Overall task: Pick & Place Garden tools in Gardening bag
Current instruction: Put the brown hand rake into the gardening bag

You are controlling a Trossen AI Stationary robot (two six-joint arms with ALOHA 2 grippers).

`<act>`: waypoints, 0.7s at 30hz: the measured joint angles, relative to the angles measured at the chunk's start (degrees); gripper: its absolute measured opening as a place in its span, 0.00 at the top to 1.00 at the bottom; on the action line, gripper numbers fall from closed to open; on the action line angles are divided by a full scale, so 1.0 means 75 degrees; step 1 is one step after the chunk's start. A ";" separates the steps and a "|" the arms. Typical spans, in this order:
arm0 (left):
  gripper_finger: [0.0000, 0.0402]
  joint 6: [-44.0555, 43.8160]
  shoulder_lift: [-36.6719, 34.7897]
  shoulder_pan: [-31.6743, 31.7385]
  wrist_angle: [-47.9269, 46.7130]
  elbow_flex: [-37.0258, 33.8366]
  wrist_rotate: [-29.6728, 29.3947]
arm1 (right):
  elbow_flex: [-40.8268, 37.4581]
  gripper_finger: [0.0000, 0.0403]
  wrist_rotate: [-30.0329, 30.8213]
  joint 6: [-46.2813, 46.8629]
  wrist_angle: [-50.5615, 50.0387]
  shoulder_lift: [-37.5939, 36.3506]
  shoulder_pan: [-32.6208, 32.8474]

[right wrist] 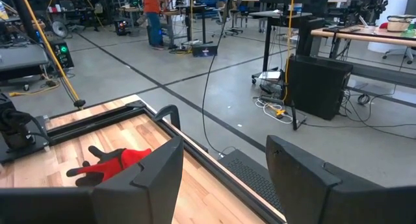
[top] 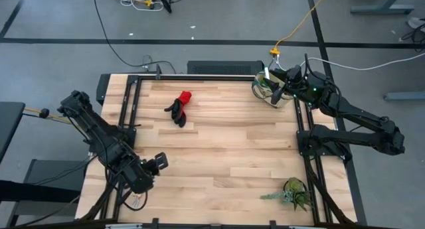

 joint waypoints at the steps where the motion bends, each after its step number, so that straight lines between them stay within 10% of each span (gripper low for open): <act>1: 0.71 0.0070 0.0000 0.0000 0.0000 0.0000 -0.0081 | 0.0000 0.45 0.0000 0.0003 0.0001 0.0000 0.0002; 21: 0.71 0.0104 0.0000 -0.0099 -0.0003 0.0000 -0.0379 | 0.0000 0.45 0.0000 0.0000 -0.0002 0.0000 0.0002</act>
